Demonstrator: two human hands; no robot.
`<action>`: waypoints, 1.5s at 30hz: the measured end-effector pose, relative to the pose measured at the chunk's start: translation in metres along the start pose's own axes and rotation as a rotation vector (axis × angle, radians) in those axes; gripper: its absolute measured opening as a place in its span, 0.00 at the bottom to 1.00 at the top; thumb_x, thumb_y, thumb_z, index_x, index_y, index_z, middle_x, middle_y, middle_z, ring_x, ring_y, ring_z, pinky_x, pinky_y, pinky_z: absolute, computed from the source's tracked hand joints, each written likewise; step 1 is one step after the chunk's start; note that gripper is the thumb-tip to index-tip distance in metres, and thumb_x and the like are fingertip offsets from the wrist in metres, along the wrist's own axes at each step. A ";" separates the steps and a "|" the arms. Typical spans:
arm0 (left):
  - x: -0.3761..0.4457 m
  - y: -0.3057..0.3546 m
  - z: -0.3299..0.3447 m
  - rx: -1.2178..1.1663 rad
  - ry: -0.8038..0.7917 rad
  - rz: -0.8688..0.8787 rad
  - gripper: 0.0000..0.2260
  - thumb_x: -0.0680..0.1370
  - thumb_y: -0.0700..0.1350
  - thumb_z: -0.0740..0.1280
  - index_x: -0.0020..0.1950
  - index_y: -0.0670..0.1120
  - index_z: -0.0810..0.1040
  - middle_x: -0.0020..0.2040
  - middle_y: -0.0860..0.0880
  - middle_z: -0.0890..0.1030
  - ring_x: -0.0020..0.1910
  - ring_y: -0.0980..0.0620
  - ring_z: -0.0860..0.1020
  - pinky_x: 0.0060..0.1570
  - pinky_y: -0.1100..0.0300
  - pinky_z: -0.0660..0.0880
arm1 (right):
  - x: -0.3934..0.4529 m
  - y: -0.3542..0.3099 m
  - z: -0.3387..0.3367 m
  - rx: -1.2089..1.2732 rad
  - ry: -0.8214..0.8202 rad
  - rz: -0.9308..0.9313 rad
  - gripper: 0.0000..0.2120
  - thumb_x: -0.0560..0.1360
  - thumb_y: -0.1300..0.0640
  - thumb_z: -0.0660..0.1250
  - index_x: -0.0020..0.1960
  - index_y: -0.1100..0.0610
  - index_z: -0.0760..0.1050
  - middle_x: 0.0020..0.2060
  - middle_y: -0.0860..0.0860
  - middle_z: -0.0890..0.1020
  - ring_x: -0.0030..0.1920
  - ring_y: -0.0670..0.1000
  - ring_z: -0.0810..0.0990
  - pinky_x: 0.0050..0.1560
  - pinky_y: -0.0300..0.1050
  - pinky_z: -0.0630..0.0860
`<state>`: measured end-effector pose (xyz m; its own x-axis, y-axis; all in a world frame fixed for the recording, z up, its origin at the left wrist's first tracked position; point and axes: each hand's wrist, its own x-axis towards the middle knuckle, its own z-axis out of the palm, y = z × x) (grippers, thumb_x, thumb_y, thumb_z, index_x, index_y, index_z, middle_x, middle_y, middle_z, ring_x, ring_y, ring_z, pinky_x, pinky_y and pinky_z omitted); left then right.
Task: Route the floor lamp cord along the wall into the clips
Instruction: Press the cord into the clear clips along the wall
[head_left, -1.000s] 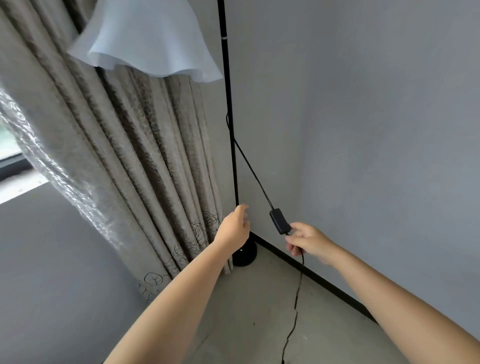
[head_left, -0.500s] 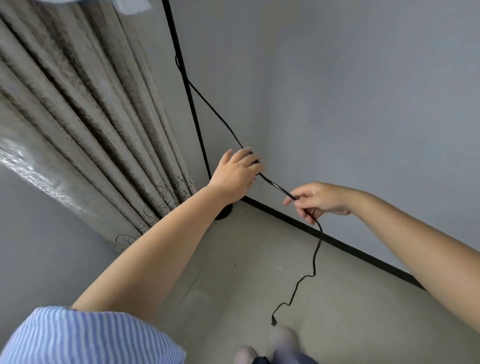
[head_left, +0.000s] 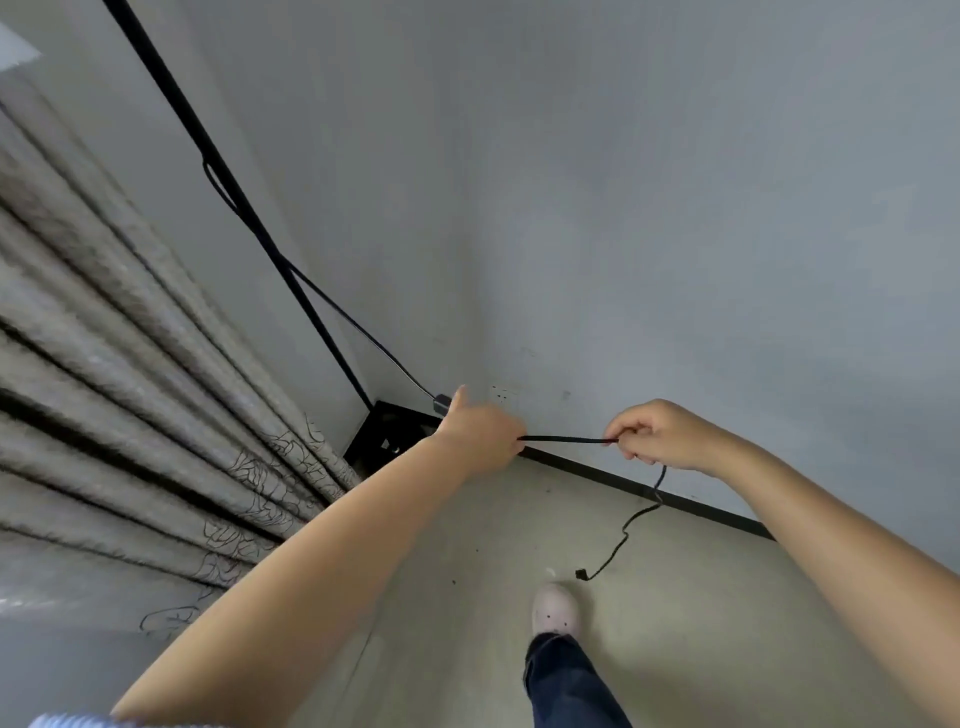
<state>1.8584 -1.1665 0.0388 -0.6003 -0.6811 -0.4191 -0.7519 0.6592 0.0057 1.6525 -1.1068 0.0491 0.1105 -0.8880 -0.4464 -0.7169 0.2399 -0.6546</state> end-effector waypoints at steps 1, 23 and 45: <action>0.014 -0.003 -0.001 -0.048 0.006 0.012 0.09 0.79 0.38 0.54 0.56 0.42 0.71 0.55 0.43 0.78 0.51 0.43 0.74 0.56 0.50 0.67 | 0.016 0.003 -0.004 0.023 0.026 -0.012 0.12 0.74 0.67 0.57 0.49 0.58 0.77 0.31 0.48 0.76 0.28 0.46 0.70 0.29 0.36 0.68; 0.287 -0.300 0.165 0.489 0.844 0.073 0.11 0.67 0.33 0.61 0.37 0.42 0.82 0.31 0.48 0.84 0.35 0.50 0.83 0.48 0.42 0.78 | 0.451 0.027 0.133 -0.165 0.600 -0.396 0.07 0.74 0.65 0.61 0.47 0.66 0.77 0.42 0.63 0.83 0.42 0.62 0.79 0.44 0.51 0.75; 0.393 -0.361 0.279 0.073 1.305 0.181 0.10 0.74 0.38 0.59 0.39 0.35 0.77 0.33 0.38 0.81 0.32 0.41 0.78 0.44 0.53 0.64 | 0.567 0.089 0.198 -0.217 0.942 -0.774 0.03 0.69 0.67 0.65 0.39 0.66 0.77 0.31 0.57 0.77 0.33 0.48 0.70 0.37 0.25 0.65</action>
<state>1.9700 -1.5832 -0.3810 -0.5408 -0.3593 0.7605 -0.6421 0.7604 -0.0973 1.7876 -1.5107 -0.3832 0.0820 -0.7243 0.6846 -0.7923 -0.4641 -0.3961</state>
